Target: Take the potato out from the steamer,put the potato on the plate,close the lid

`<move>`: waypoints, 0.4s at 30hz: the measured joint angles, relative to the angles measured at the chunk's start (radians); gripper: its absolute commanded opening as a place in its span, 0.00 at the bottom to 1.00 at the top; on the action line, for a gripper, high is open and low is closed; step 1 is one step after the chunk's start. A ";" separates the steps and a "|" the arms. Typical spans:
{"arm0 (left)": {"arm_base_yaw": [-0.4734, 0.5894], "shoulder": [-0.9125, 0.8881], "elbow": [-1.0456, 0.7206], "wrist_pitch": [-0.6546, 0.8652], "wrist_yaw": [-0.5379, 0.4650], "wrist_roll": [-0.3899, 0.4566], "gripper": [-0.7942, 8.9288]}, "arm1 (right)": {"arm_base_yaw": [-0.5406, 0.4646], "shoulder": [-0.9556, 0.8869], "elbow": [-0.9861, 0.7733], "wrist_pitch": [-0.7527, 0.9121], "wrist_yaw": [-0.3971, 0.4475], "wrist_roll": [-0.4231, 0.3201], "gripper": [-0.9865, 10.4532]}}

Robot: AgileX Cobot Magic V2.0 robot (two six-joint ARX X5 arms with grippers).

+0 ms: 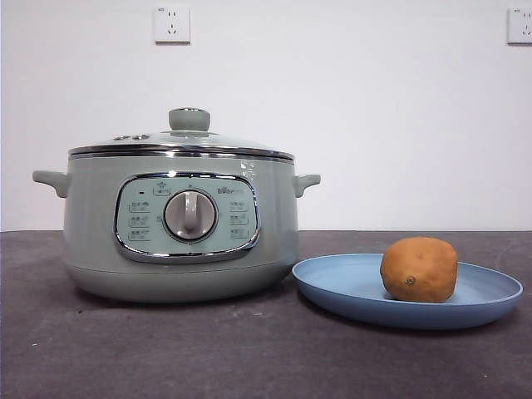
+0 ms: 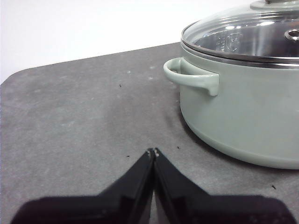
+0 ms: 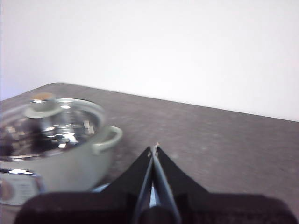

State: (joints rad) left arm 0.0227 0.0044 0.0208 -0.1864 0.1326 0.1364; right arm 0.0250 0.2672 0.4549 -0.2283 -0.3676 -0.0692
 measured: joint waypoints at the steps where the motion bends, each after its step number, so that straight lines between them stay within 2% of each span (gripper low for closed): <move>1: 0.000 0.000 0.000 0.000 0.000 0.000 0.08 | -0.005 -0.024 -0.041 0.020 0.021 0.003 0.09; 4: 0.000 0.000 0.000 0.000 0.000 0.000 0.08 | -0.011 -0.089 -0.152 0.050 0.082 0.019 0.09; 12: 0.000 0.000 0.000 0.000 0.000 0.000 0.08 | -0.012 -0.228 -0.368 0.080 0.109 0.060 0.09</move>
State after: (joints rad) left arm 0.0227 0.0044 0.0208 -0.1864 0.1326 0.1368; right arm 0.0132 0.0395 0.0868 -0.1478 -0.2581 -0.0090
